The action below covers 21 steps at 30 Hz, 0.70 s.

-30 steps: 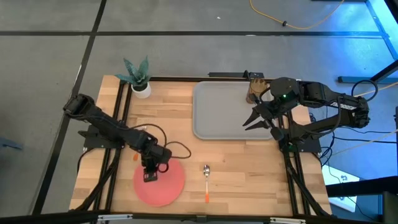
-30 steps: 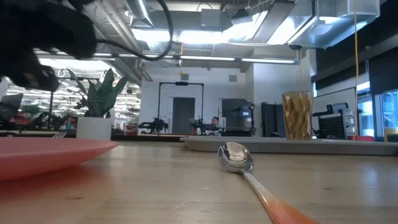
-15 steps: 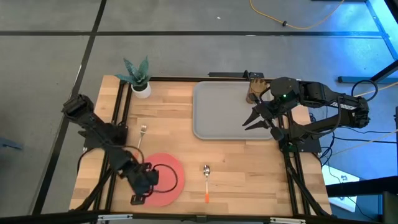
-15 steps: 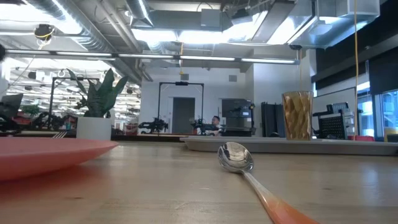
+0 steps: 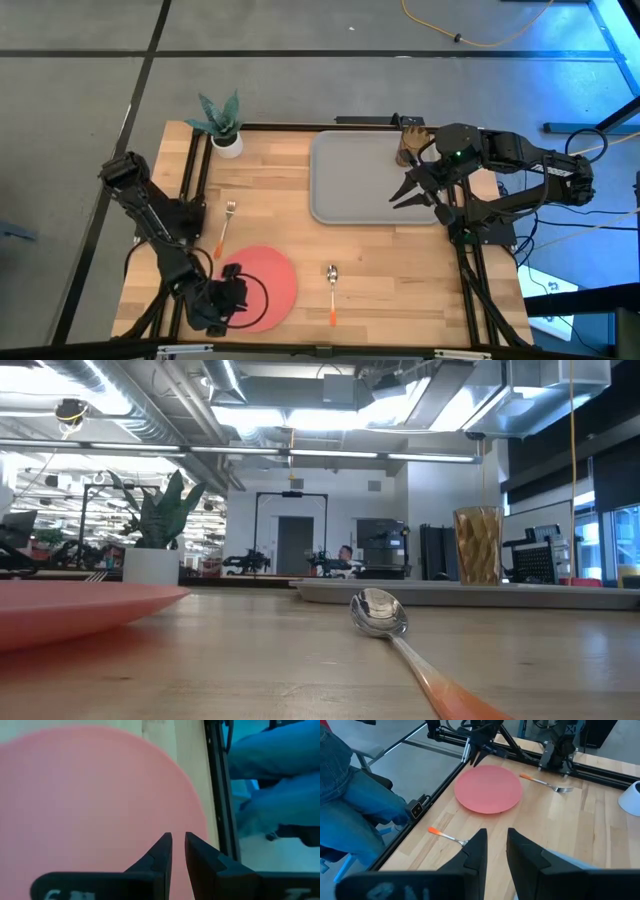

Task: Pick and place plate/cup/fork/spoon on tray
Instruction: Put the pink plate on the gray serving tray to the bottom left of the orange glass

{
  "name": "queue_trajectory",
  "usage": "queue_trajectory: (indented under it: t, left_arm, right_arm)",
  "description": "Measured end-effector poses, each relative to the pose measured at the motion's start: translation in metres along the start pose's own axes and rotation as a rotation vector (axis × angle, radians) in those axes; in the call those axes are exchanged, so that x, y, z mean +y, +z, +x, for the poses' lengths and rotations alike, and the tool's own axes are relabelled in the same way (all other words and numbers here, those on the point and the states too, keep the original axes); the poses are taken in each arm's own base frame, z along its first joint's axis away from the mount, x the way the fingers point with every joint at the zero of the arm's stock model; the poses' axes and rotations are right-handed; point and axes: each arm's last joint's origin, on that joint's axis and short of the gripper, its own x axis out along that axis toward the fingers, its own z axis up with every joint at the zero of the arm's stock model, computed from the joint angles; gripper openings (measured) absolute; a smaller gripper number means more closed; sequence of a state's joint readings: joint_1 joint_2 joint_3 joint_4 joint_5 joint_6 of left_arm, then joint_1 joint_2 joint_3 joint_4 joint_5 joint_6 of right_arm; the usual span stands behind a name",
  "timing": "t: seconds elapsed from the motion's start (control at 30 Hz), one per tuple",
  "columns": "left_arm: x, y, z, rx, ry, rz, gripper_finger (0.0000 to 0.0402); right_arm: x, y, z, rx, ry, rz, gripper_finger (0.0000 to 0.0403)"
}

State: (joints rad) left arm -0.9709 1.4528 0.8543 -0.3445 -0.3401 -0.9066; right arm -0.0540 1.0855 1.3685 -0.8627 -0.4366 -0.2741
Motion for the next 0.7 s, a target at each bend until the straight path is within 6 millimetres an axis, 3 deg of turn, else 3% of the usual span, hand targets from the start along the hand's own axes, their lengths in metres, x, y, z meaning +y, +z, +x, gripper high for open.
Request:
queue_trajectory:
  t: [0.4, 0.7]
  left_arm:
    - [-0.018, -0.002, 0.014, -0.100, -0.073, 0.082, 0.0044]
    - [-0.030, -0.031, 0.026, -0.043, -0.063, 0.055, 0.0044]
  right_arm:
    - [0.000, 0.001, 0.000, -0.005, -0.006, -0.056, 0.0073]
    - [-0.002, 0.000, 0.000, 0.009, -0.051, -0.053, 0.0073]
